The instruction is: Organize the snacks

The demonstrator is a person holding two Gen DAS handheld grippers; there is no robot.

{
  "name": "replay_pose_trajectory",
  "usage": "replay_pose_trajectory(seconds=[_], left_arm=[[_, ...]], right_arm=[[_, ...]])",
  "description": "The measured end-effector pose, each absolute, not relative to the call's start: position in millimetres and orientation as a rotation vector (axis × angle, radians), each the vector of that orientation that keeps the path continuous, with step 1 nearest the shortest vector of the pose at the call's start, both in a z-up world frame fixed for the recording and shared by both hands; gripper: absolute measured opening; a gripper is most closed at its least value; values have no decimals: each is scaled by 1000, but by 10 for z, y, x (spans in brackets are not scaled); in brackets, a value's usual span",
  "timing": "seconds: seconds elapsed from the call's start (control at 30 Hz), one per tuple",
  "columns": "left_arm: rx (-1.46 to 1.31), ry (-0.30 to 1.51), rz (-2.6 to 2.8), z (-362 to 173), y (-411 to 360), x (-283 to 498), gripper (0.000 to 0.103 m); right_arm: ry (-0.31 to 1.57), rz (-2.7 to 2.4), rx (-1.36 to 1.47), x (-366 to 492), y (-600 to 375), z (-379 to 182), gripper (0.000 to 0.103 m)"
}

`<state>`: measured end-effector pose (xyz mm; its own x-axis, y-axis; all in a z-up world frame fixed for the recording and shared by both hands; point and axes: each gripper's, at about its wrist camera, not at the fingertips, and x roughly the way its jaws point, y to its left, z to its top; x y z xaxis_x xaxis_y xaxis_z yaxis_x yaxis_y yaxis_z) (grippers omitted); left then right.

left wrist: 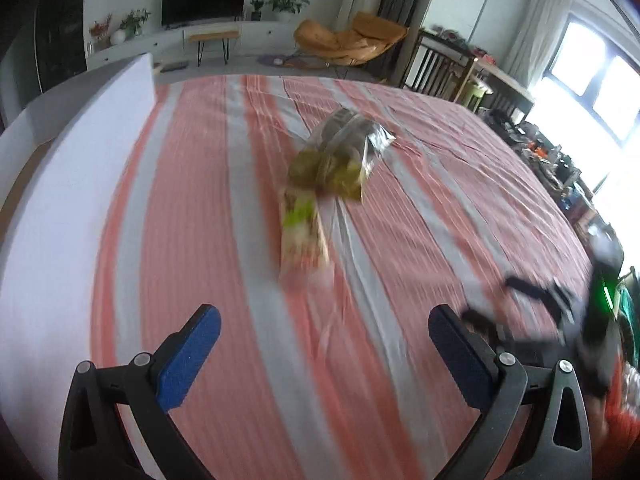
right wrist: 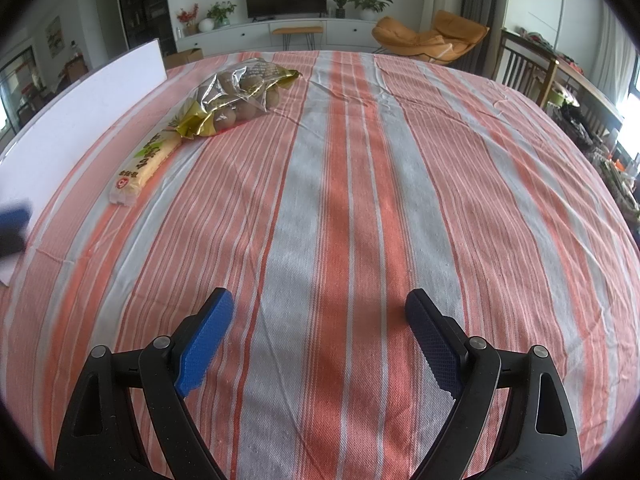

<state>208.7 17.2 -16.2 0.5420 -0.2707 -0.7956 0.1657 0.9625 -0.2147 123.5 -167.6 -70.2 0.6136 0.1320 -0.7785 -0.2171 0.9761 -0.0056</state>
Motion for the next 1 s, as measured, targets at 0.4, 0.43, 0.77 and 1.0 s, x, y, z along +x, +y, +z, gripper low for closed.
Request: replay_pose_trajectory(seconds=[0.4,0.43,0.77,1.0], left_arm=[[-101,1021,-98,-533,137,2730,32],[-113,1011,-84,-512,204,2658,31],[-118,977,-36,-595,727,1978,43],[-47,947,-28,-678,586,1961,85]], right_arm=[[887,203,-103,1232,-1673,-702,90],[887,203,-102,1234,-1675,-701,90],[887,203,-104,1235,-1674,-705,90],[887,203,-103,1234,-1672,-705,90]])
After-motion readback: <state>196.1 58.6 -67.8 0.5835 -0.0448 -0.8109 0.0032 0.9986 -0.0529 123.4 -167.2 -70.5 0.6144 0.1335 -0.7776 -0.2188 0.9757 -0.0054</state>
